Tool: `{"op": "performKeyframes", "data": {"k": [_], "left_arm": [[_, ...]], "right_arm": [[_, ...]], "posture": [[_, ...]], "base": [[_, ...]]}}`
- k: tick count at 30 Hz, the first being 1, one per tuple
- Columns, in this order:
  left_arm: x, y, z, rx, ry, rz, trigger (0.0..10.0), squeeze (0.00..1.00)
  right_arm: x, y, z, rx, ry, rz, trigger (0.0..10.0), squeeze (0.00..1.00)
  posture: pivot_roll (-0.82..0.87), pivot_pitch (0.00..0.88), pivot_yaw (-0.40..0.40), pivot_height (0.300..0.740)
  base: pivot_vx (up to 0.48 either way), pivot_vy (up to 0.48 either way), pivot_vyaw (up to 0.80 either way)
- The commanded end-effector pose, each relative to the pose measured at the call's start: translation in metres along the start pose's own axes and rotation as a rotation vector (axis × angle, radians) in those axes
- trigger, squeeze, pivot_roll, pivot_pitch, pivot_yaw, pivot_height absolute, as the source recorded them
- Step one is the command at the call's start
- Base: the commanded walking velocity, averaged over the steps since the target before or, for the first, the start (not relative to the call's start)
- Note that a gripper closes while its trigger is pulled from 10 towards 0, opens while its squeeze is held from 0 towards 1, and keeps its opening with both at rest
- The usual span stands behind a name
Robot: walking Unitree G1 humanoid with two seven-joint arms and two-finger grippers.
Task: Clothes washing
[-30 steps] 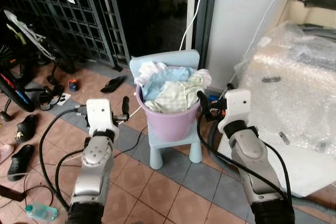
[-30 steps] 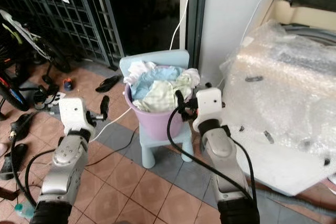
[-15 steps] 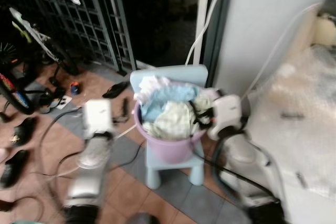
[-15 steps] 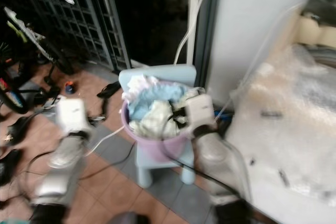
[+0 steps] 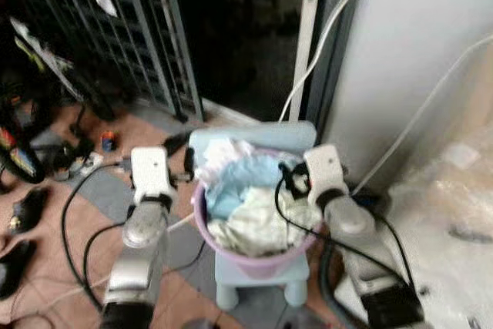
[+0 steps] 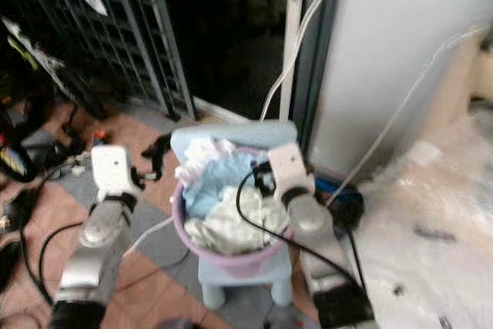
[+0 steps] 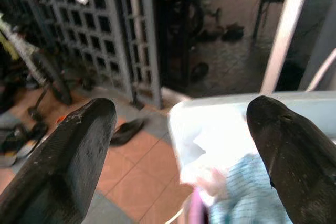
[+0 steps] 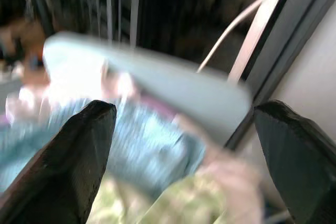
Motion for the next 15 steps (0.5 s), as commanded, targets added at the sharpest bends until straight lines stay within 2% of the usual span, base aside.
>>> {"op": "performKeyframes", "data": {"k": [1,5,11,13,14,15], "left_arm": [[-0.005,-0.004,0.004,0.003,0.008,0.026,10.0,0.0],[-0.014,-0.016,0.008,-0.002,0.036,0.07,10.0,0.0],[-0.027,-0.04,0.016,-0.005,0.099,0.146,10.0,0.0],[-0.034,-0.055,0.022,0.004,0.107,0.19,10.0,0.0],[-0.038,-0.068,0.026,0.007,0.123,0.214,10.0,0.0],[-0.038,-0.07,0.026,0.006,0.126,0.216,10.0,0.0]], "right_arm": [[-0.011,0.0,0.0,-0.013,0.016,0.06,10.0,0.0],[-0.03,0.0,-0.004,-0.041,0.048,0.174,10.0,0.0],[-0.04,0.001,-0.004,-0.051,0.036,0.264,10.0,0.0],[-0.049,0.001,-0.006,-0.067,0.038,0.318,10.0,0.0],[-0.057,0.002,-0.007,-0.075,0.022,0.364,10.0,0.0],[-0.058,0.001,-0.007,-0.077,0.018,0.367,10.0,0.0]], "posture": [[0.0,0.046,0.074,0.74],[0.02,0.078,0.064,0.74],[0.07,0.129,0.043,0.74],[0.1,0.157,0.033,0.74],[0.12,0.181,0.028,0.74],[0.12,0.181,0.028,0.74]], "base": [[0.0,0.0,0.0],[0.0,0.0,0.0],[0.0,0.0,0.0],[0.0,0.0,0.0],[0.0,0.0,0.0],[0.0,0.0,0.0]]}}
Point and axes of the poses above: a point about 5 cm out from each wrist's last joint towards the gripper, its own y axis pointing out of the wrist towards the gripper, its own x axis along the axis of the wrist's last joint, z = x × y, the point moved 3 cm from there along y, pointing out of the wrist towards the gripper, and after that the axes turned 13 degrees about y, right-handed, at the moved point
